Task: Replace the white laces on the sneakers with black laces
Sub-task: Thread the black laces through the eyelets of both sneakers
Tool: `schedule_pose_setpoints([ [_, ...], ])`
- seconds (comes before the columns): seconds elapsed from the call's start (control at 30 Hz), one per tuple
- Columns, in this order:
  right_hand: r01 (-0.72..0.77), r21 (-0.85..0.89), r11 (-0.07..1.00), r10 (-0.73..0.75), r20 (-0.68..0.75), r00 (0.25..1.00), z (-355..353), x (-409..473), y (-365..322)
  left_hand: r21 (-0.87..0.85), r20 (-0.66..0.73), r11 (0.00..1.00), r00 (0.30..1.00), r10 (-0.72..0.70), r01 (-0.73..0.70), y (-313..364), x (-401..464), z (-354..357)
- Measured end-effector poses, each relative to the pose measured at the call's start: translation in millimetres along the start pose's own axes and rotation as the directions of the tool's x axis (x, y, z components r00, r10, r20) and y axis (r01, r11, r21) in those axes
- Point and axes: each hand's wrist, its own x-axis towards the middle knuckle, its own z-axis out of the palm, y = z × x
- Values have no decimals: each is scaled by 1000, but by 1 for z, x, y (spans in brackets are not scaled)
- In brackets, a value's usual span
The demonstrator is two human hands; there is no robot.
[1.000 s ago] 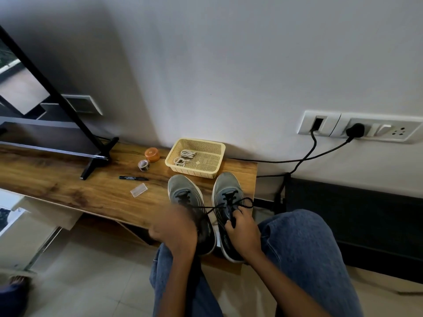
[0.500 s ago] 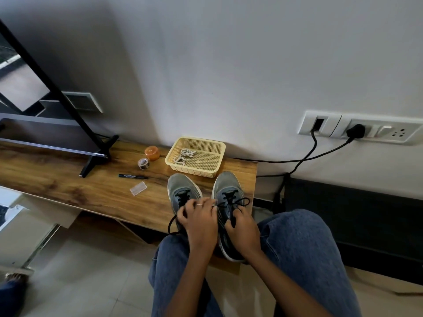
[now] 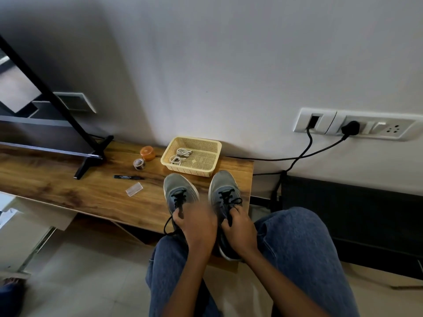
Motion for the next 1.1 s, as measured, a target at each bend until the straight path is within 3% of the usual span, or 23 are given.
schedule_pose_setpoints([
  [0.13, 1, -10, 1000, 0, 12, 1000, 1, 1, 1, -136, 7, 981, 990, -142, 141, -18, -12, -16],
  [0.3, -7, -13, 1000, 7, 33, 999, -1, 0, 0, -157, 20, 951, 964, -265, 265, -37, -23, -26],
  [0.57, -2, -29, 1000, 3, 38, 999, -3, -1, -1, -200, 75, 910, 932, -355, 362, -45, -31, -33],
  [0.73, -10, -15, 1000, 11, 13, 1000, -3, -1, -2, -114, 24, 952, 959, -282, 283, -42, -25, -32],
  [0.87, 9, -24, 1000, -9, 2, 1000, -4, -2, -3, -81, -48, 992, 993, -105, 101, -31, -8, -24],
  [0.97, 13, -26, 1000, -12, 15, 1000, -4, -2, -4, 40, 55, 999, 998, 24, -27, -18, 8, -15],
  [1.1, 4, -35, 999, -3, 38, 999, -5, -2, -3, 224, 276, 969, 960, 38, -103, -8, 27, 1],
])
